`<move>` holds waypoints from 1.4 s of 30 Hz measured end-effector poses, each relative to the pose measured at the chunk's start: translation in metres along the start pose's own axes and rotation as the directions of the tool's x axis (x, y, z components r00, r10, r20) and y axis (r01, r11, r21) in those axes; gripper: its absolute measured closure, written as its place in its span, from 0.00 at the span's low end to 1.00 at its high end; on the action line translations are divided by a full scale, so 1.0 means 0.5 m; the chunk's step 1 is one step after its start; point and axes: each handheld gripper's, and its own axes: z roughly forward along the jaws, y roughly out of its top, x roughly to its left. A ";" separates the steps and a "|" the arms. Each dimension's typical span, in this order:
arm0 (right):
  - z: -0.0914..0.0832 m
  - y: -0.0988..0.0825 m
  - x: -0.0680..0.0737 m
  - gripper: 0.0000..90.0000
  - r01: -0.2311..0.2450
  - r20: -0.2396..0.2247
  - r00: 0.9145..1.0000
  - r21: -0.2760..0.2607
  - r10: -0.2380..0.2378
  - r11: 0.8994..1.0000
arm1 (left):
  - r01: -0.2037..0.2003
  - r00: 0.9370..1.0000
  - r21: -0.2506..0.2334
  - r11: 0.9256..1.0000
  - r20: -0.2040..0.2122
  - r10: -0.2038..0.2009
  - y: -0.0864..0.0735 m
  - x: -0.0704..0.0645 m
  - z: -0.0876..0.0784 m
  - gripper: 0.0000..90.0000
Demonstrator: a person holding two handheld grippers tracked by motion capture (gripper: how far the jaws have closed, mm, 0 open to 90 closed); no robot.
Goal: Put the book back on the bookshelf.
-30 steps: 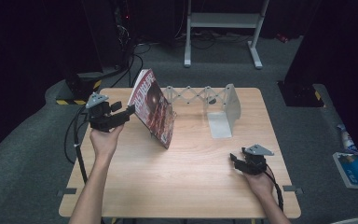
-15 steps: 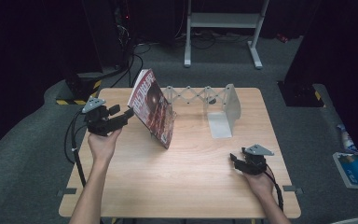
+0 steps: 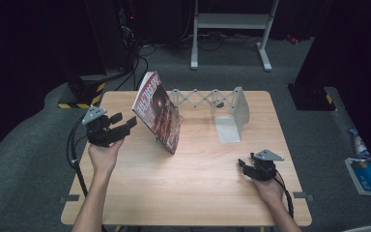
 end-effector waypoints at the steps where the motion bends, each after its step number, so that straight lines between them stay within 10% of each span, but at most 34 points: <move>1: 0.000 0.000 0.000 0.42 0.001 0.000 1.000 0.000 -0.001 1.000 | -0.002 1.000 0.001 1.000 -0.001 0.002 -0.002 0.000 -0.001 0.41; 42: 0.000 0.000 0.000 0.42 0.000 0.000 1.000 0.002 0.000 1.000 | -0.001 1.000 0.003 1.000 0.025 0.001 -0.075 -0.025 -0.014 0.39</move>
